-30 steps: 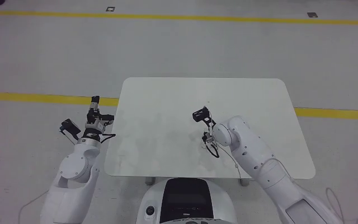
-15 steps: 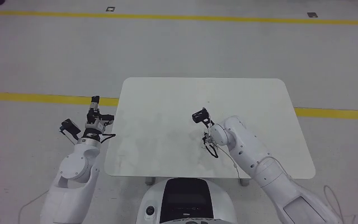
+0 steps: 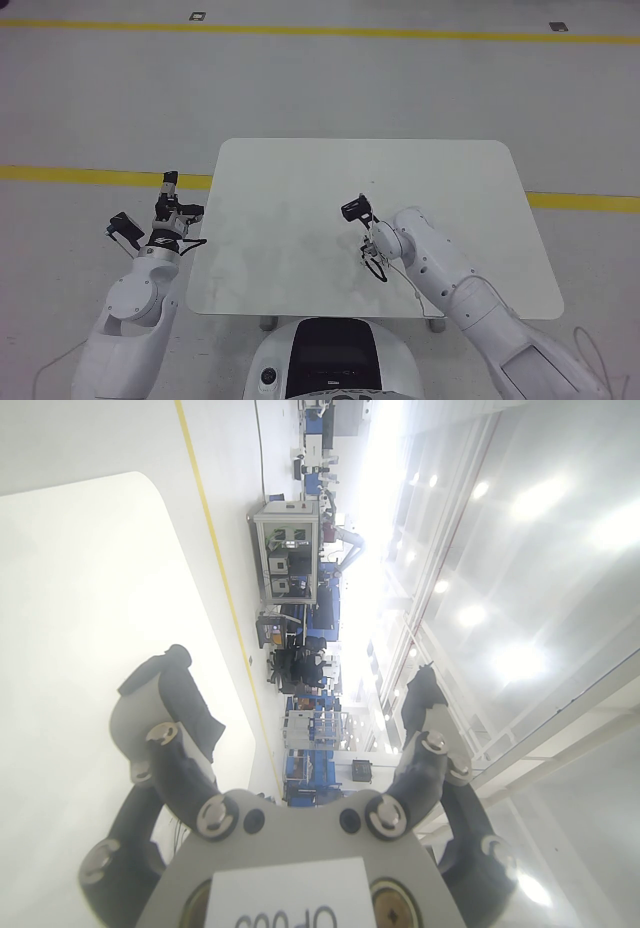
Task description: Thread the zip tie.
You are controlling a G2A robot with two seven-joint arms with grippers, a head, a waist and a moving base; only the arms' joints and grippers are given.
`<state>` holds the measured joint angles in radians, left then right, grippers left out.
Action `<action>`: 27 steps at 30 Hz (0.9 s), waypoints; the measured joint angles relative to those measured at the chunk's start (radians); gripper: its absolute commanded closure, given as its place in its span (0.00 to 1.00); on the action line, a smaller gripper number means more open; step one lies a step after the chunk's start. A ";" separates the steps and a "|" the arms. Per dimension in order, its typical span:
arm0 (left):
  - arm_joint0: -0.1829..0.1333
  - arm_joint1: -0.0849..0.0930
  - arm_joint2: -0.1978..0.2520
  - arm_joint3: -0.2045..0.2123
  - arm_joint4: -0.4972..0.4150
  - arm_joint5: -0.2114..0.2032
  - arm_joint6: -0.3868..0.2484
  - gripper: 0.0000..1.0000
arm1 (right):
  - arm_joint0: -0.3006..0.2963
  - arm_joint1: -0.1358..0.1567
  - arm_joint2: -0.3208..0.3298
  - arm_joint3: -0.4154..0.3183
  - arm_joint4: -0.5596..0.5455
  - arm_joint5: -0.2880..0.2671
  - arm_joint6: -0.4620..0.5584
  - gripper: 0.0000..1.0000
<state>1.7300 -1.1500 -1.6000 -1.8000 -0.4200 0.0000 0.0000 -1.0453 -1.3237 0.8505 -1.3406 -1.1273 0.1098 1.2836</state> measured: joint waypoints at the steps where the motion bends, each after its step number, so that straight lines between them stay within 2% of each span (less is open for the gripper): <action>1: 0.000 0.000 0.000 0.000 0.000 0.000 0.000 0.00 | 0.002 -0.001 0.000 0.005 0.003 -0.001 0.001 0.81; 12: 0.000 0.000 0.000 0.000 0.000 0.000 0.000 0.00 | 0.014 -0.014 -0.015 0.047 -0.010 0.015 -0.016 0.86; 17: 0.000 0.000 0.000 0.000 0.000 0.000 0.000 0.00 | 0.020 -0.020 -0.025 0.067 -0.024 0.029 -0.029 0.82; 27: 0.000 0.000 0.000 0.000 0.000 0.000 0.000 0.00 | 0.032 -0.033 -0.036 0.105 -0.034 0.040 -0.039 0.80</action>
<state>1.7300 -1.1500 -1.6000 -1.8000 -0.4200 0.0000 0.0000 -1.0138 -1.3570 0.8143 -1.2354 -1.1615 0.1496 1.2441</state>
